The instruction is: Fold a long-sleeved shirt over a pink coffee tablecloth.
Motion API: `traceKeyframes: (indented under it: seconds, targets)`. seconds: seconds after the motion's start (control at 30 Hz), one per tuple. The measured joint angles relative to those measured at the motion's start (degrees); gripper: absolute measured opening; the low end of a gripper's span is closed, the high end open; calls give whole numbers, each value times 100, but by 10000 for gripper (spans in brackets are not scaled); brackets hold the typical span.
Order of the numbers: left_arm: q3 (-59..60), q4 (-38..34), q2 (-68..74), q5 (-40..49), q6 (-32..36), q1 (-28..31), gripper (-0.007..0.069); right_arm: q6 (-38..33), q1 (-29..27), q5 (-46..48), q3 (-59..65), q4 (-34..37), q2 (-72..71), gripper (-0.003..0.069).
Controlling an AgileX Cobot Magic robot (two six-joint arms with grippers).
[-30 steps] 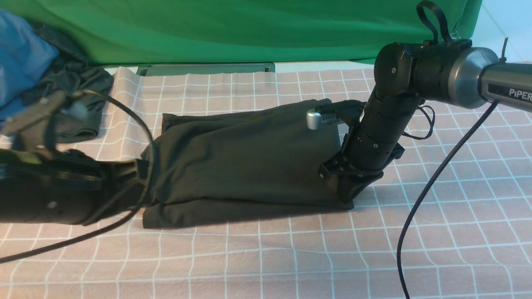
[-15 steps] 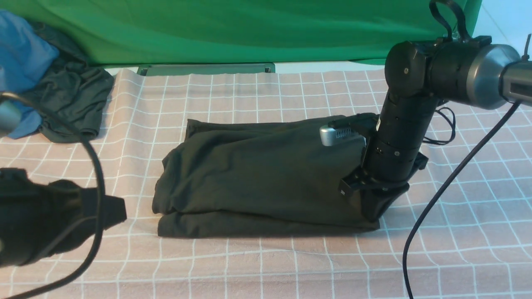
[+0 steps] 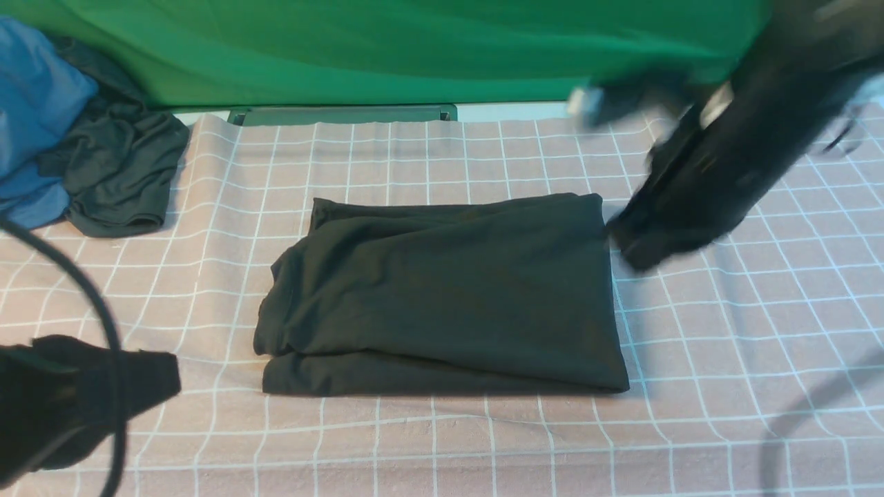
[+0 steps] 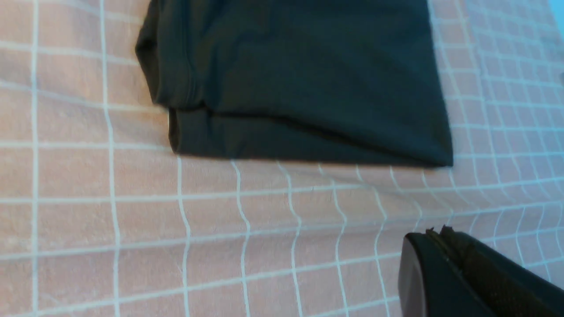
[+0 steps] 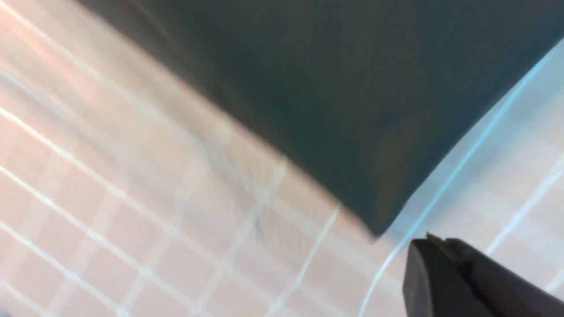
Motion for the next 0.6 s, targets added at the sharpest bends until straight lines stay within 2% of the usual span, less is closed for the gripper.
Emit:
traceKeyframes:
  seconds: [0.13, 0.27, 0.3, 0.5, 0.6]
  targets:
    - [0, 137, -300, -226, -190, 0, 13, 0, 0, -869, 321, -54, -1388, 38]
    - [0, 319, -602, -578, -368, 0, 13, -11, 5, -2177, 1217, -347, -3333, 37]
    - [0, 326, -608, -601, -368, 0, 13, -11, 5, -2232, 1321, -382, -3411, 37]
    - [56, 466, -645, -1095, -405, 0, 13, -11, 5, -4053, 3429, -1061, -6002, 37]
    - [127, 466, -645, -1353, -405, 0, 13, -47, 5, -4876, 4359, -1113, -6983, 37]
